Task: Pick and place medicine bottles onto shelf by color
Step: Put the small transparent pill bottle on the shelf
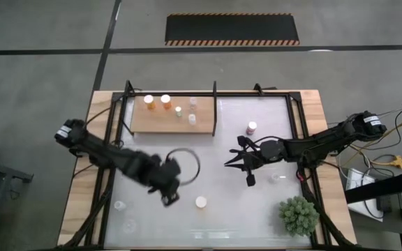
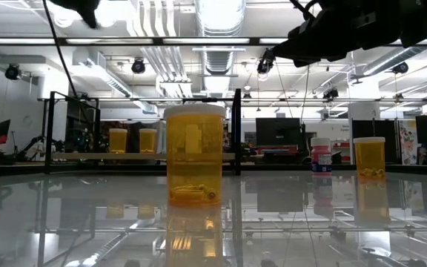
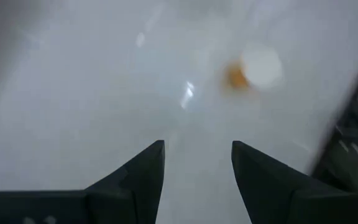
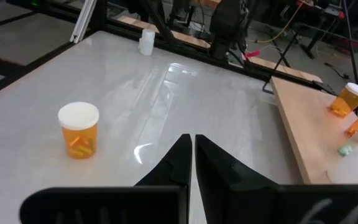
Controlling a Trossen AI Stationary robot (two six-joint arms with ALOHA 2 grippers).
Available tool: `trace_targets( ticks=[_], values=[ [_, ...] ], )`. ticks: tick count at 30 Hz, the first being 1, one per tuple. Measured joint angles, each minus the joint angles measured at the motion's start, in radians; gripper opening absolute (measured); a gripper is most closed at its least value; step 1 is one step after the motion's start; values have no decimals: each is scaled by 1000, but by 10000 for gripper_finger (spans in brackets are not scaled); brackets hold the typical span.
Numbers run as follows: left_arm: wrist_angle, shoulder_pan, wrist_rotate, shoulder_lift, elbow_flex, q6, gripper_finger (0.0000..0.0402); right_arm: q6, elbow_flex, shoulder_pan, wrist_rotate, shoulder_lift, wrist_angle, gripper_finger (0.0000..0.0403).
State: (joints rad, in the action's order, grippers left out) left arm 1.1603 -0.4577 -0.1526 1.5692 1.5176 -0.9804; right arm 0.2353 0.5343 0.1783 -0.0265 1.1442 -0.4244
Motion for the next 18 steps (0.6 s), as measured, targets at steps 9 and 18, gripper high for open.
trace_targets(
  ticks=[9,18],
  values=[
    [39,-199,97,2,-60,-263,178,-68,-14,0,1,0,9,12],
    [186,-330,212,1,-227,-686,265,-113,-23,20,9,0,-1,12]
  ],
)
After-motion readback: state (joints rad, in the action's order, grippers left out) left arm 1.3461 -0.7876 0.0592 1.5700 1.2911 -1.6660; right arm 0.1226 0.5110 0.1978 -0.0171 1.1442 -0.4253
